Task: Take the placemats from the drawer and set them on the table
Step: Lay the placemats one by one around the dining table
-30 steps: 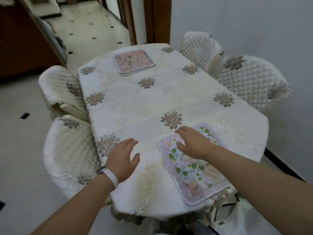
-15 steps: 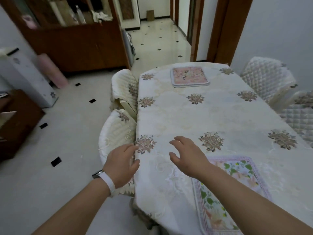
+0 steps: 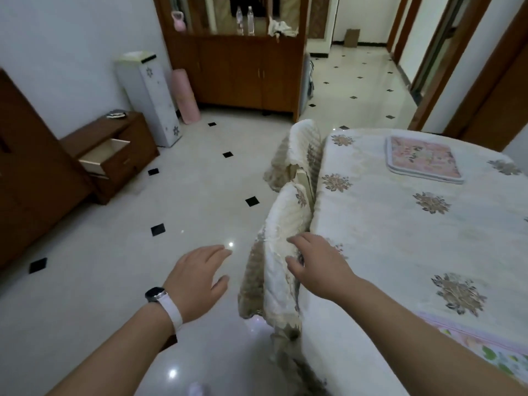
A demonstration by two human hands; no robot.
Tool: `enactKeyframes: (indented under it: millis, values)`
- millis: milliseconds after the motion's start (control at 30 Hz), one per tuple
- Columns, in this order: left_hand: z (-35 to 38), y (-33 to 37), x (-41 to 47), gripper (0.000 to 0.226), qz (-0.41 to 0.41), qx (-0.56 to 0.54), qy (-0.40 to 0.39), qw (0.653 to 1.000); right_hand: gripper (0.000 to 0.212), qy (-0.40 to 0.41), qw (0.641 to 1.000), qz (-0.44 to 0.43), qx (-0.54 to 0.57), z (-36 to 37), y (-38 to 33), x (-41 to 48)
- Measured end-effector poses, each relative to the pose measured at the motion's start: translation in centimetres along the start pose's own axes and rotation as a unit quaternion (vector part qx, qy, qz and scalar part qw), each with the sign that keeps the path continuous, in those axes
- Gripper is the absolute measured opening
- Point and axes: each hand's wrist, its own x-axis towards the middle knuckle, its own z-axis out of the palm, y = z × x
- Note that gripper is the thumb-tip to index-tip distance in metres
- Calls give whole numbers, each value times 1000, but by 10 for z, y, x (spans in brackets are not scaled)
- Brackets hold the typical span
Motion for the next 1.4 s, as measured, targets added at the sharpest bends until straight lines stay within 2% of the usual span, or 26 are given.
enactKeyframes:
  millis: [367, 567, 833, 1000, 1200, 1400]
  values:
    - [-30, -236, -25, 48, -89, -30, 28, 995, 49, -31, 999, -35, -26, 82, -182, 160]
    - [-49, -313, -11, 51, -106, -31, 19, 994, 48, -26, 998, -33, -51, 92, -226, 213]
    - [-43, -348, 48, 51, -63, -39, 5, 997, 46, -3, 998, 3, -57, 95, -221, 272]
    - [-32, -367, 110, 52, -50, -24, -17, 998, 47, -20, 999, 21, -44, 106, -191, 324]
    - [-24, -407, 213, 52, -51, 14, -35, 998, 50, -40, 999, 16, -21, 115, -149, 425]
    - [-17, -421, 338, 51, -43, 31, -24, 998, 50, -31, 999, -3, -38, 84, -100, 519]
